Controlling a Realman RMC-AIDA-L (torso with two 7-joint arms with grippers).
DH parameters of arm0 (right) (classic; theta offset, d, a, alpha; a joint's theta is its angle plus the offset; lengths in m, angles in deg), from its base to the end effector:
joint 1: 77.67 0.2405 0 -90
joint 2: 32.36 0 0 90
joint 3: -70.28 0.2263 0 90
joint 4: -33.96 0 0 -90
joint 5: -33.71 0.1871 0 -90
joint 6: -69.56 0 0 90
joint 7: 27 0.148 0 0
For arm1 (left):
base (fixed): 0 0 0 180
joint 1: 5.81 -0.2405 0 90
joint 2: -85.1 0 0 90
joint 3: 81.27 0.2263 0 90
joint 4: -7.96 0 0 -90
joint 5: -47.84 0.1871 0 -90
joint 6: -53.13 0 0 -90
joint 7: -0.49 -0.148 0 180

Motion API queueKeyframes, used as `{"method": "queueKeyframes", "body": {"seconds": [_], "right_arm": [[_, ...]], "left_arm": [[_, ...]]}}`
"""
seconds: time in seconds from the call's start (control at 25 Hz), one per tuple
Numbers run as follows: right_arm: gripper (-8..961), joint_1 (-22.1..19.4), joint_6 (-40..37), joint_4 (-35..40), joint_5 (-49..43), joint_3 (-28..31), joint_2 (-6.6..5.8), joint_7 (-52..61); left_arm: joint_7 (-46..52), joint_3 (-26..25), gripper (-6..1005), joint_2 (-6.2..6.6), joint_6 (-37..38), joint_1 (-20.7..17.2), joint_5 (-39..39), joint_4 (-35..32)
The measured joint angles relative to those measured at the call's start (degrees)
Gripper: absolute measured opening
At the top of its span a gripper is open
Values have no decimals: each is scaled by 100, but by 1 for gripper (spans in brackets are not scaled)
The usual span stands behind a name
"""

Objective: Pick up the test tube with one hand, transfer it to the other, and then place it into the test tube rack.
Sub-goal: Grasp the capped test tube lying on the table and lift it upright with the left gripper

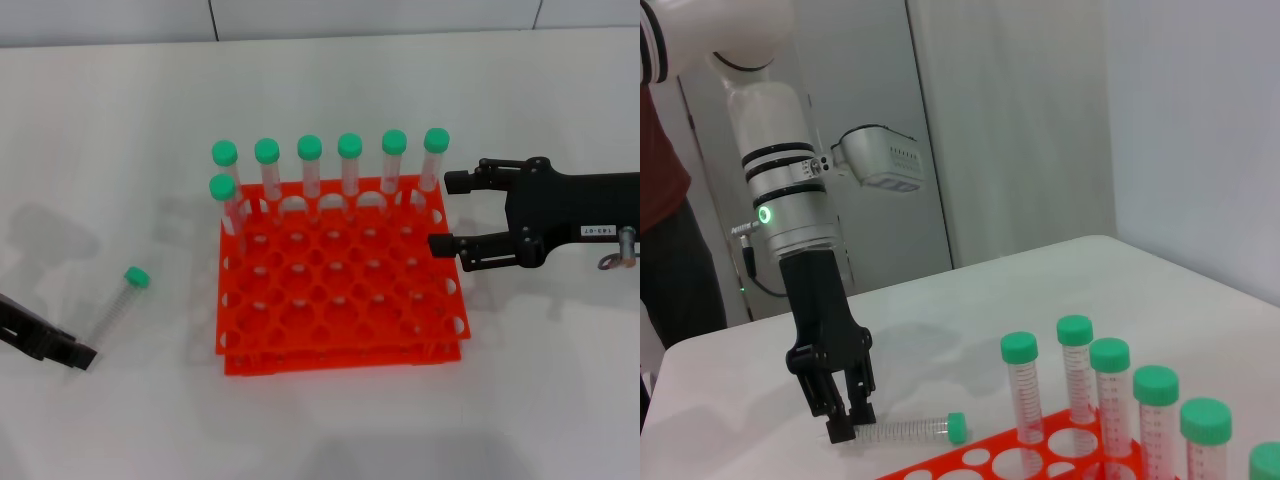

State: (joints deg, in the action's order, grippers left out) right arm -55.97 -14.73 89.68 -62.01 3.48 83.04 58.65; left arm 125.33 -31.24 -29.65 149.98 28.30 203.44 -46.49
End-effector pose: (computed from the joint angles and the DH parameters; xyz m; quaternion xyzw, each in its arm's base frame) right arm 0.1915 0.2951 0.0242 -0.9590 0.1272 0.2224 0.1208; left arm -0.2757 0.2894 0.0517 -0.8722 -0.4507 0.1701 0.0848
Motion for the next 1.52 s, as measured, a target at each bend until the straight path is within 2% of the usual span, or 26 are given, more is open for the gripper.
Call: {"method": "queueKeyframes", "body": {"seconds": [0.12,0.88,1.52], "right_arm": [[789,2,0,0,0,0,0,-1],[783,35,0,0,9,0,0,-5],[778,61,45,8,9,-12,0,-5]], "left_arm": [[4,-6,374,-6,-35,31,69,35],[6,-8,360,0,-91,49,103,70],[22,11,223,-16,-154,117,87,175]]}}
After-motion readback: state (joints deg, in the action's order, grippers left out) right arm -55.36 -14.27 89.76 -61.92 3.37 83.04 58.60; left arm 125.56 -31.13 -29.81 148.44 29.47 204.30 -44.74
